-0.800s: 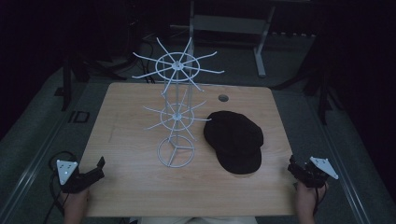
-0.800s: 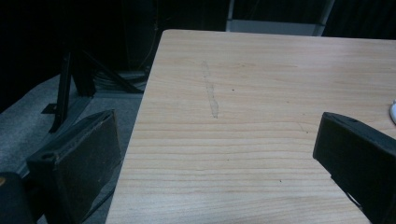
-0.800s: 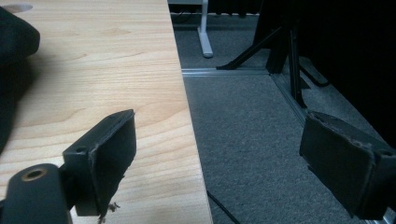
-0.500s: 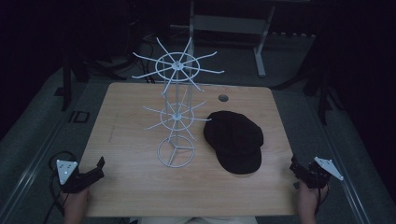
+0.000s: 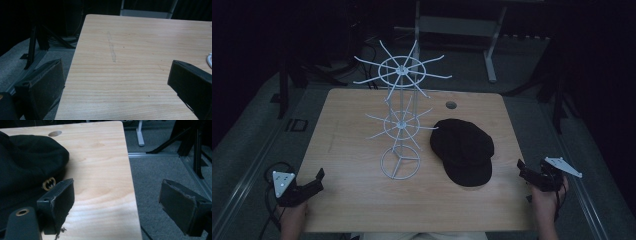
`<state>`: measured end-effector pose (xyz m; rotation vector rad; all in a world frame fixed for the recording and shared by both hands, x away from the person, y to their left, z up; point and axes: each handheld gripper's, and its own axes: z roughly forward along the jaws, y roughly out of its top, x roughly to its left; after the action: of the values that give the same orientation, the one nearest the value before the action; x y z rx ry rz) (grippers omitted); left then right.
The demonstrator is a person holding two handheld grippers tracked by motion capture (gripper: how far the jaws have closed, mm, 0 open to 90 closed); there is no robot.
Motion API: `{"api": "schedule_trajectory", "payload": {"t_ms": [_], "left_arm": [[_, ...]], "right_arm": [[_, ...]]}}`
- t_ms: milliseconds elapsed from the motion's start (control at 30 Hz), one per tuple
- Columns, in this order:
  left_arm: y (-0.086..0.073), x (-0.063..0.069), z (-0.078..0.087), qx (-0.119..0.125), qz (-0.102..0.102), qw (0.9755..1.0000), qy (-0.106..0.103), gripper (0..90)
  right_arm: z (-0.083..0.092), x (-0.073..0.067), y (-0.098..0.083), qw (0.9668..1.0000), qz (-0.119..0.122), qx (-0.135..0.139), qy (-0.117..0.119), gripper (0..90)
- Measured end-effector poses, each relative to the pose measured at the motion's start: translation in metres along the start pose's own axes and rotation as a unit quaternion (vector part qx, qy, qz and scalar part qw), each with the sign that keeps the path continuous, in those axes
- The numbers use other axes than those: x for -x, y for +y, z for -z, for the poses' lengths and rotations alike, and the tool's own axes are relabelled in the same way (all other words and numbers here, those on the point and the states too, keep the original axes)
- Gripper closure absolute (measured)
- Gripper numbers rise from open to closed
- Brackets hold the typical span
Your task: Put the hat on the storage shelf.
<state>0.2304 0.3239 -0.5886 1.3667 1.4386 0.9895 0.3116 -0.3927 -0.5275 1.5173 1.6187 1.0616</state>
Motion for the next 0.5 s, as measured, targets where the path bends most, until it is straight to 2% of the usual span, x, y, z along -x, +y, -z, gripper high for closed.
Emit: {"api": "schedule_trajectory", "payload": {"t_ms": [33,100,133,233,267,300,500], "left_arm": [[0.000,0.000,0.000,0.000,0.000,1.0000,0.000,1.4],[0.000,0.000,-0.001,-0.001,0.001,1.0000,-0.001,1.4],[0.000,-0.001,-0.001,-0.002,0.002,1.0000,-0.001,1.4],[0.000,-0.001,-0.001,-0.002,0.002,1.0000,-0.001,1.4],[0.000,-0.001,-0.001,-0.002,0.002,1.0000,-0.001,1.4],[0.000,-0.001,-0.001,-0.002,0.002,1.0000,-0.001,1.4],[0.000,-0.001,-0.001,-0.001,0.001,1.0000,-0.004,1.4]], "right_arm": [[-0.002,-0.005,0.005,0.9999,0.007,-0.004,0.009,13.8],[-0.002,-0.008,0.008,0.9999,0.010,-0.002,0.009,14.0],[-0.004,-0.014,0.013,0.9997,0.021,-0.001,0.012,14.0],[-0.006,-0.024,0.023,0.9995,0.027,0.002,0.017,13.9],[-0.006,-0.024,0.023,0.9995,0.027,0.002,0.017,13.9],[-0.007,-0.030,0.029,0.9993,0.027,0.002,0.028,14.0],[-0.015,-0.047,0.044,0.9981,0.023,0.001,0.057,16.7]]}}
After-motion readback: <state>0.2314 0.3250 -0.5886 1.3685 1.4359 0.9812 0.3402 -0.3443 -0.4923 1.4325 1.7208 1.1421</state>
